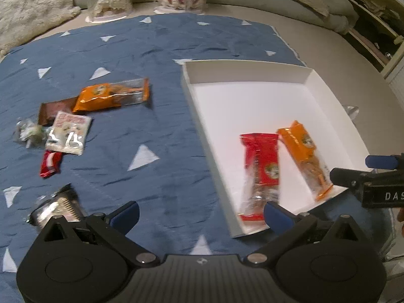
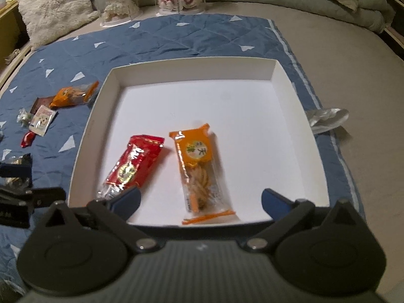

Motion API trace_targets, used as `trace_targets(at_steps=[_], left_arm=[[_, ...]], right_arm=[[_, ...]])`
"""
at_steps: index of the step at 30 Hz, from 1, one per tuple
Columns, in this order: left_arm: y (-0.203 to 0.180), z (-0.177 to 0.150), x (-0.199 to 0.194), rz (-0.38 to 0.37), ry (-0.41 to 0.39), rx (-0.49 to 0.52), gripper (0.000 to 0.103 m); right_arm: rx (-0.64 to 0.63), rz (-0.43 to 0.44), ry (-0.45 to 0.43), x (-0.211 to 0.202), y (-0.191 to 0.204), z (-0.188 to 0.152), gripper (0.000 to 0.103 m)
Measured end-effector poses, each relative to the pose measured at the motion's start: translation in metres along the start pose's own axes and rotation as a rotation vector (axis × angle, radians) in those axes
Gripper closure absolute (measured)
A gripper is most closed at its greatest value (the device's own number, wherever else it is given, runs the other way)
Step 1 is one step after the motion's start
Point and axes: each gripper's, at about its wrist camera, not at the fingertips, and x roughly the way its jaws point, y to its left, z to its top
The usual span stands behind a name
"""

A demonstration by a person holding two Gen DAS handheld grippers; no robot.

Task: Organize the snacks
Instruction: 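Withdraw both tools from the box toward the remaining snacks, then grasp the white mooncake with the left tool while the right tool grasps the foil cake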

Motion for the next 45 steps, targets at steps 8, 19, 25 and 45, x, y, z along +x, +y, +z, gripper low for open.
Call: trace_targets(at_steps=[8, 19, 25, 45], left_arm=[[0.049, -0.003, -0.019, 0.042, -0.033, -0.053, 0.000], [0.133, -0.007, -0.054, 0.157, -0.110, -0.143, 0.000], [0.185, -0.005, -0.072, 0.228, -0.155, -0.240, 0.000], [0.290, 0.008, -0.048, 0.475, -0.158, -0.620, 0.000]], right_arm=[[-0.046, 0.021, -0.003, 0.004, 0.027, 0.009, 0.000], [-0.097, 0.079, -0.028, 0.003, 0.085, 0.025, 0.000], [-0.136, 0.135, -0.039, 0.004, 0.123, 0.032, 0.000], [-0.345, 0.432, -0.005, 0.042, 0.267, 0.026, 0.000]])
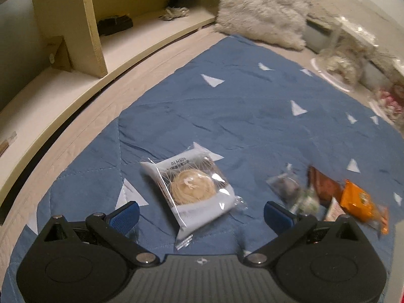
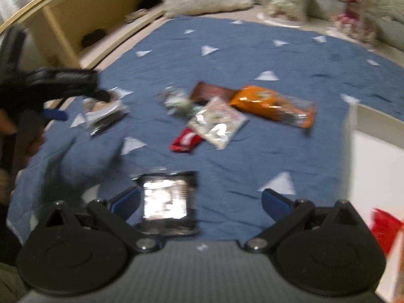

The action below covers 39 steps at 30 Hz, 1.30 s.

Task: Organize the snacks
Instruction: 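Grasp the white mooncake with the left tool while the right tool grasps the foil cake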

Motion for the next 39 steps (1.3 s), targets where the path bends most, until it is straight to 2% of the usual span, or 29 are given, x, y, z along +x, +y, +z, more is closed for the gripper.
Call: trace_targets(at_steps=[5, 9, 12, 14, 17, 22, 29, 32, 34, 35, 37, 39], left_arm=[[-0.008, 0.004, 0.016, 0.066, 0.018, -0.017, 0.000], [-0.009, 0.006, 0.024, 0.124, 0.009, -0.042, 0.000], [-0.006, 0.008, 0.028, 0.182, -0.006, -0.054, 0.000], [0.000, 0.009, 0.032, 0.183, 0.006, -0.087, 0.000], [0.010, 0.010, 0.035, 0.161, 0.022, -0.176, 0.000], [0.019, 0.008, 0.044, 0.068, 0.080, -0.372, 0.000], [0.012, 0.009, 0.050, 0.111, 0.076, -0.378, 0.000], [0.012, 0.008, 0.053, 0.132, 0.081, -0.357, 0.000], [0.012, 0.008, 0.055, 0.141, 0.082, -0.333, 0.000], [0.012, 0.008, 0.056, 0.144, 0.083, -0.335, 0.000], [0.011, 0.008, 0.056, 0.153, 0.092, -0.344, 0.000], [0.010, 0.008, 0.057, 0.156, 0.103, -0.329, 0.000]], right_arm=[[-0.046, 0.034, 0.016, 0.025, 0.015, -0.002, 0.000], [-0.115, 0.016, 0.056, 0.045, 0.026, -0.008, 0.000], [-0.101, 0.050, 0.077, 0.051, 0.025, -0.013, 0.000], [-0.091, 0.095, 0.098, 0.053, 0.026, -0.014, 0.000], [-0.105, 0.095, 0.108, 0.057, 0.027, -0.014, 0.000], [-0.090, 0.092, 0.156, 0.070, 0.026, -0.010, 0.000], [-0.045, 0.085, 0.143, 0.072, 0.016, -0.007, 0.001], [-0.017, 0.082, 0.159, 0.076, 0.010, -0.005, 0.006], [-0.014, 0.061, 0.169, 0.077, 0.008, -0.003, 0.016], [-0.015, 0.065, 0.171, 0.077, 0.007, -0.002, 0.018], [-0.027, 0.088, 0.171, 0.075, 0.006, 0.000, 0.034], [-0.042, 0.094, 0.175, 0.073, 0.007, 0.002, 0.036]])
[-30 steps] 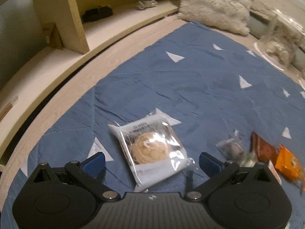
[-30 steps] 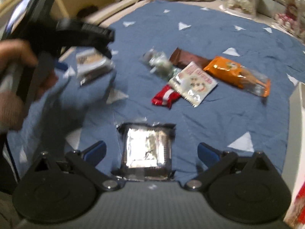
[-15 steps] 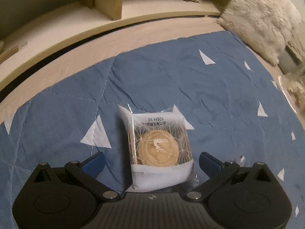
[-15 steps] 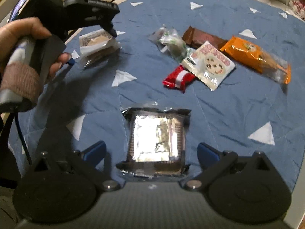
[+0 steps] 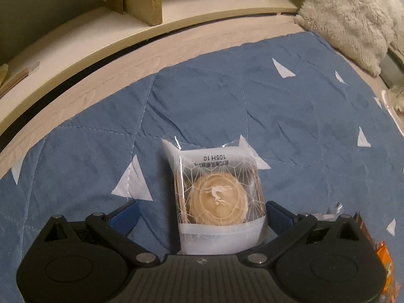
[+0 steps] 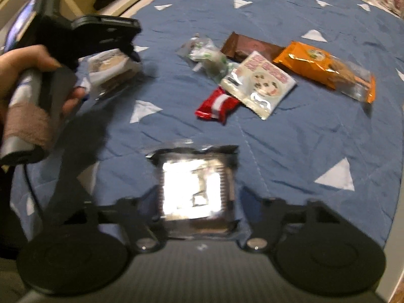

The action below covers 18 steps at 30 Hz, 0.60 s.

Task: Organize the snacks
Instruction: 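Grasp the white mooncake with the left tool while the right tool grasps the foil cake, then carry the mooncake and foil cake into the white box and release them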

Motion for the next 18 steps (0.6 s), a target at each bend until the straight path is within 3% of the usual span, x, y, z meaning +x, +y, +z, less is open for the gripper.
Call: trace_targets(at_steps=[4, 7, 9, 18], left_arm=[[0.001, 0.000, -0.001, -0.012, 0.005, 0.029, 0.002], [-0.001, 0.001, -0.006, -0.048, -0.001, 0.061, 0.016], [-0.005, 0.001, -0.009, -0.069, -0.001, 0.110, 0.033], [-0.009, 0.000, -0.025, -0.128, 0.011, 0.174, 0.035]], right_arm=[[-0.048, -0.015, -0.013, -0.003, 0.006, -0.003, 0.037], [-0.042, -0.024, -0.022, -0.007, 0.007, -0.004, 0.038], [-0.048, -0.029, -0.032, -0.010, 0.006, -0.003, 0.038], [-0.031, -0.052, -0.080, -0.030, -0.007, -0.001, 0.038]])
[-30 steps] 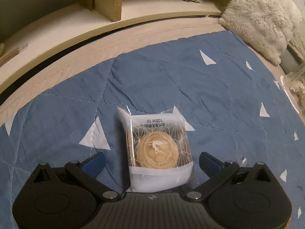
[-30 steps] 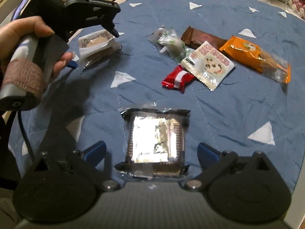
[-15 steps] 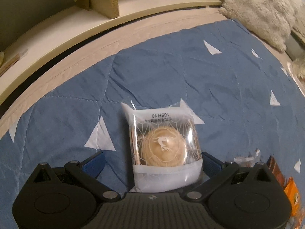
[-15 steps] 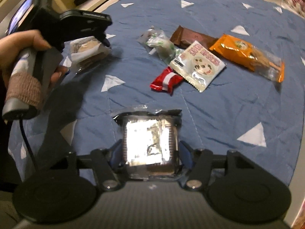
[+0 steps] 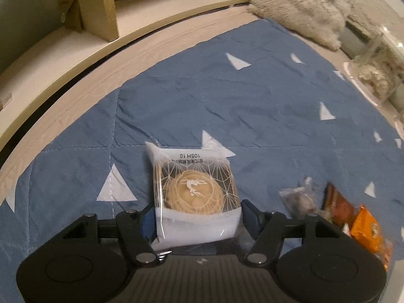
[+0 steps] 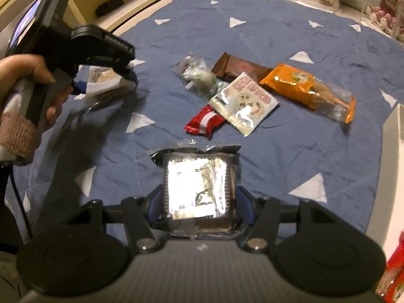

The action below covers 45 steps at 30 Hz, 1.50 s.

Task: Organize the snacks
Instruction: 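Carry the mooncake and foil cake into the white box and release them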

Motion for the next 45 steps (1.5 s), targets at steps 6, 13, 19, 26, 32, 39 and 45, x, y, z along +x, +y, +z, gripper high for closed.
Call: trace_targets(at_steps=[6, 13, 19, 26, 32, 39, 45], left_arm=[[-0.012, -0.008, -0.032, -0.073, -0.054, 0.087, 0.035], [-0.034, -0.032, -0.078, -0.205, -0.114, 0.191, 0.035], [-0.055, -0.054, -0.115, -0.302, -0.164, 0.262, 0.035], [-0.088, -0.077, -0.144, -0.405, -0.204, 0.327, 0.035], [-0.122, -0.095, -0.157, -0.487, -0.201, 0.379, 0.035], [-0.171, -0.117, -0.165, -0.545, -0.179, 0.438, 0.035], [-0.218, -0.137, -0.162, -0.571, -0.153, 0.502, 0.035]], right_arm=[[0.027, -0.020, -0.074, -0.024, -0.012, 0.008, 0.038], [0.098, -0.040, -0.162, -0.060, -0.036, 0.016, 0.038], [0.139, -0.077, -0.230, -0.094, -0.054, 0.015, 0.038], [0.198, -0.131, -0.282, -0.128, -0.081, 0.006, 0.038], [0.263, -0.171, -0.323, -0.156, -0.115, -0.008, 0.038], [0.325, -0.222, -0.346, -0.176, -0.153, -0.023, 0.038], [0.377, -0.279, -0.336, -0.181, -0.192, -0.034, 0.038]])
